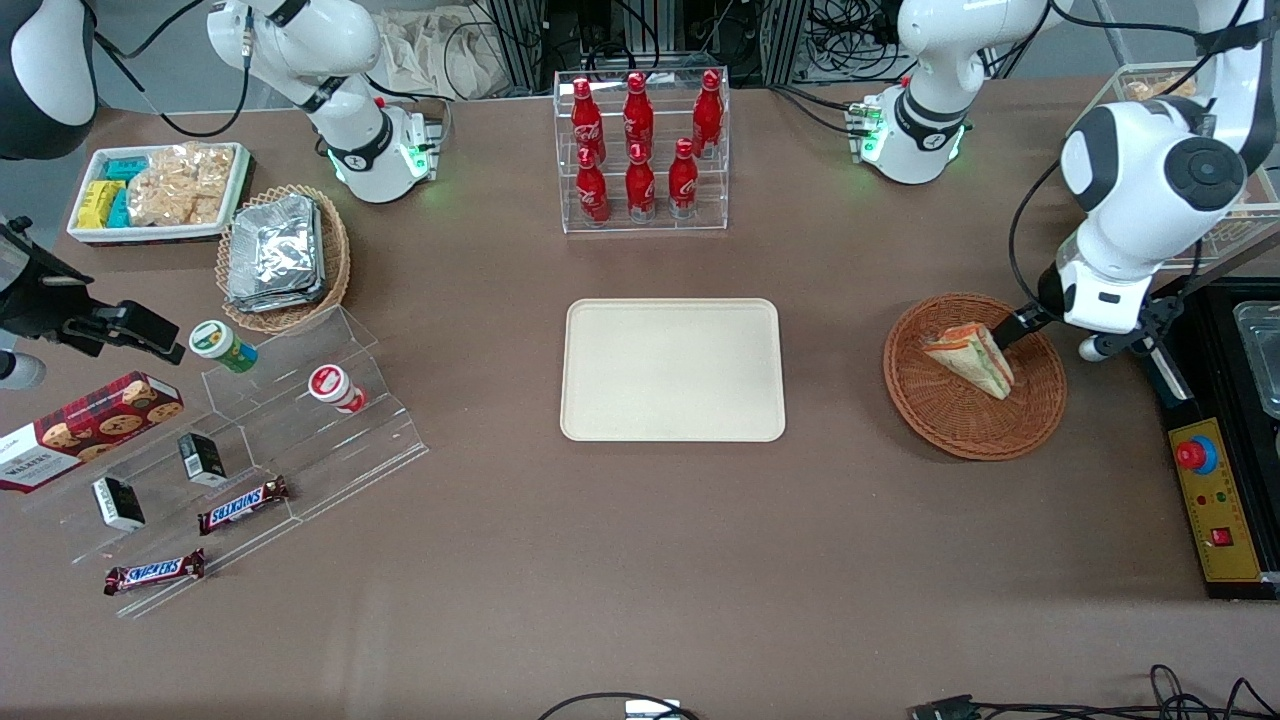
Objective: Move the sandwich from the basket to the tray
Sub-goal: 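Lower the left gripper and close it on the triangular sandwich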
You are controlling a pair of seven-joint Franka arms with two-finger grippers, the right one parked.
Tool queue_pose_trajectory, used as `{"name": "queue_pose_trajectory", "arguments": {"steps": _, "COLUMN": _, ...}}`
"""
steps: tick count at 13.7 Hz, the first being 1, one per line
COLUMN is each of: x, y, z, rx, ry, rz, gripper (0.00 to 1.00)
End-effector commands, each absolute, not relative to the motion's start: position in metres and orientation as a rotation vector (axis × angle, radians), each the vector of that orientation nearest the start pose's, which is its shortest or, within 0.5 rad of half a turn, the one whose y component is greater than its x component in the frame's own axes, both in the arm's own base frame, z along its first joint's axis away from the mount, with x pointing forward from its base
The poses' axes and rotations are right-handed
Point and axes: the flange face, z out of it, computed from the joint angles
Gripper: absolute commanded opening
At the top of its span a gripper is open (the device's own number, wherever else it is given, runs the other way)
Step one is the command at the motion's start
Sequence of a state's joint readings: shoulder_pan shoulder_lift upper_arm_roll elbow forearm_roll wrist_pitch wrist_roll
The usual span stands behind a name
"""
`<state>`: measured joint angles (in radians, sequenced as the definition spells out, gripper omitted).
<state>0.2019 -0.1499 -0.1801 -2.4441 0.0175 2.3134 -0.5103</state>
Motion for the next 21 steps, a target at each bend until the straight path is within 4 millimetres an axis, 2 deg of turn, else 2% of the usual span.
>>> {"name": "queue_pose_trajectory", "arguments": {"steps": 1, "x": 0.453, "y": 0.011, "z": 0.337, "rx": -2.978, "ry": -0.914, "rz": -0.067, "gripper": 1.00}}
{"name": "queue_pose_trajectory", "arguments": {"steps": 7, "x": 0.438, "y": 0.010, "z": 0.285, "rx": -2.966, "ry": -1.014, "rz": -0.084, "gripper": 1.00}}
{"name": "queue_pose_trajectory", "arguments": {"steps": 11, "x": 0.435, "y": 0.010, "z": 0.266, "rx": -2.961, "ry": -1.062, "rz": -0.090, "gripper": 1.00}}
{"name": "queue_pose_trajectory", "arguments": {"steps": 15, "x": 0.429, "y": 0.009, "z": 0.238, "rx": -2.976, "ry": -1.070, "rz": -0.104, "gripper": 1.00}}
{"name": "queue_pose_trajectory", "arguments": {"steps": 18, "x": 0.429, "y": 0.009, "z": 0.233, "rx": -2.978, "ry": -1.066, "rz": -0.099, "gripper": 0.99}}
{"name": "queue_pose_trajectory", "arguments": {"steps": 19, "x": 0.429, "y": 0.009, "z": 0.233, "rx": -2.978, "ry": -1.066, "rz": -0.099, "gripper": 0.92}}
{"name": "queue_pose_trajectory", "arguments": {"steps": 20, "x": 0.430, "y": 0.009, "z": 0.234, "rx": -2.978, "ry": -1.066, "rz": -0.101, "gripper": 0.69}}
{"name": "queue_pose_trajectory", "arguments": {"steps": 21, "x": 0.430, "y": 0.009, "z": 0.234, "rx": -2.979, "ry": -1.063, "rz": -0.102, "gripper": 0.39}}
